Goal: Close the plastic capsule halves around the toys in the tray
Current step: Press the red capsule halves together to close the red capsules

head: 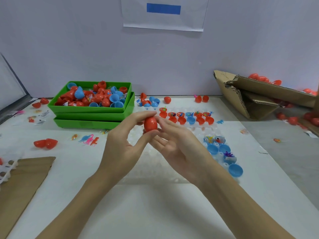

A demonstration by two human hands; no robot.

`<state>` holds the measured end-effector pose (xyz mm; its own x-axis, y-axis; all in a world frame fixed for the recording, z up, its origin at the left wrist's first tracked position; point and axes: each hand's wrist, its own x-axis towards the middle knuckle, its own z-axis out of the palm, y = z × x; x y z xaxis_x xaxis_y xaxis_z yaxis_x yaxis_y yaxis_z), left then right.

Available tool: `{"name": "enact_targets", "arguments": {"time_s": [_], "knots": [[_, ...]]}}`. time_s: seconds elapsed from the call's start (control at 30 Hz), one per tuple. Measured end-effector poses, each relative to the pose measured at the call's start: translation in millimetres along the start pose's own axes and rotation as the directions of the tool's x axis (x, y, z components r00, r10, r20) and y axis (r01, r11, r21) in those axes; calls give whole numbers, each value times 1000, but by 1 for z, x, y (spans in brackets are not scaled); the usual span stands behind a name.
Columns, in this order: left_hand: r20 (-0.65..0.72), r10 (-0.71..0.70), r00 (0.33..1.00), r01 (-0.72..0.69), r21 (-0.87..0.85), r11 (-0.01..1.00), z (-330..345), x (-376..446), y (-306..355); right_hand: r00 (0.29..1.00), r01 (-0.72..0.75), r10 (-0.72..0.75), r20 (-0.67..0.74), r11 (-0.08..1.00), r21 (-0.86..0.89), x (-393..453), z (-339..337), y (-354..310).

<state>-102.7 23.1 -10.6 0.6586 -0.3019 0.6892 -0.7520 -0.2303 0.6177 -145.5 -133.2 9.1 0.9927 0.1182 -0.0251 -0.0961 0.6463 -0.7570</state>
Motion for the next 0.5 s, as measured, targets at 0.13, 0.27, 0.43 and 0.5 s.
{"name": "enact_targets", "arguments": {"time_s": [0.13,0.27,0.43,0.5], "knots": [[-29,-41,999,38,-103,994,-1,-1,-3,995,-43,39,96,998,45,-2,2,1],[-58,-79,995,67,-179,982,0,2,-2,997,-51,47,59,996,70,-1,3,7],[-103,-138,985,132,-62,989,-2,0,-7,1000,2,-1,-13,997,72,-2,5,22],[-133,-177,975,168,-78,983,-2,-1,-8,989,110,-120,-86,988,-108,-3,5,26]]}}
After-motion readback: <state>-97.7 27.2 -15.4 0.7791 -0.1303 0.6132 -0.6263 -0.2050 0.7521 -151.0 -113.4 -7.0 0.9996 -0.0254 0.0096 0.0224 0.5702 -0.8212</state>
